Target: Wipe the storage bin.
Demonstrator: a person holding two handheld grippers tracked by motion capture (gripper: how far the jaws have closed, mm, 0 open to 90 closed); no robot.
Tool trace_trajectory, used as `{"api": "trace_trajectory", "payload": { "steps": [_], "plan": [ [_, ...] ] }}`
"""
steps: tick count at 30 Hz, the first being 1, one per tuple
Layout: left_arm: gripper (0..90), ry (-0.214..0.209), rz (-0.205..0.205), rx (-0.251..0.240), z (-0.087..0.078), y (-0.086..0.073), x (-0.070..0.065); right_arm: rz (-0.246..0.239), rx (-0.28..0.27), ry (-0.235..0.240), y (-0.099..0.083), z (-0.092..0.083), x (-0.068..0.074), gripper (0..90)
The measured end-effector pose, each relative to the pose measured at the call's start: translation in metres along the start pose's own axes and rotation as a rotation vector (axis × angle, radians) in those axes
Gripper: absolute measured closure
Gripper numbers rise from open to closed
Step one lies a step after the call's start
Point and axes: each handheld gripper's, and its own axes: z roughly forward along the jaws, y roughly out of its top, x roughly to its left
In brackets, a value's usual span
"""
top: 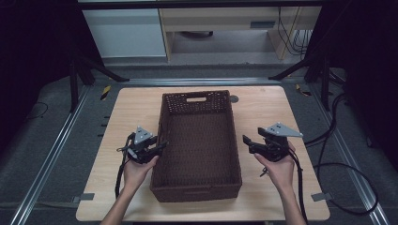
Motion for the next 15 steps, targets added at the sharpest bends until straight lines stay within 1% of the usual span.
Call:
{"api": "trace_trajectory", "payload": {
  "steps": [5,7,10,12,15],
  "plan": [
    [58.1,0.002,-0.001,-0.003,0.000,0.000,0.000,0.000,0.006,-0.035,-0.004,-0.003,-0.011,29.6],
    [58.1,0.002,-0.001,-0.005,0.000,-0.001,0.000,0.007,0.006,-0.039,-0.004,-0.005,-0.012,29.0],
    [58.3,0.001,-0.012,-0.012,0.000,-0.001,0.000,0.004,0.001,-0.043,-0.004,-0.009,-0.013,28.1],
    [58.5,0.006,-0.005,-0.010,0.000,-0.001,0.000,0.002,0.000,-0.044,-0.005,-0.012,-0.014,27.6],
    [58.8,0.010,-0.002,-0.010,0.000,-0.001,-0.001,0.000,0.011,-0.063,-0.012,-0.017,-0.017,27.4]
  ]
}}
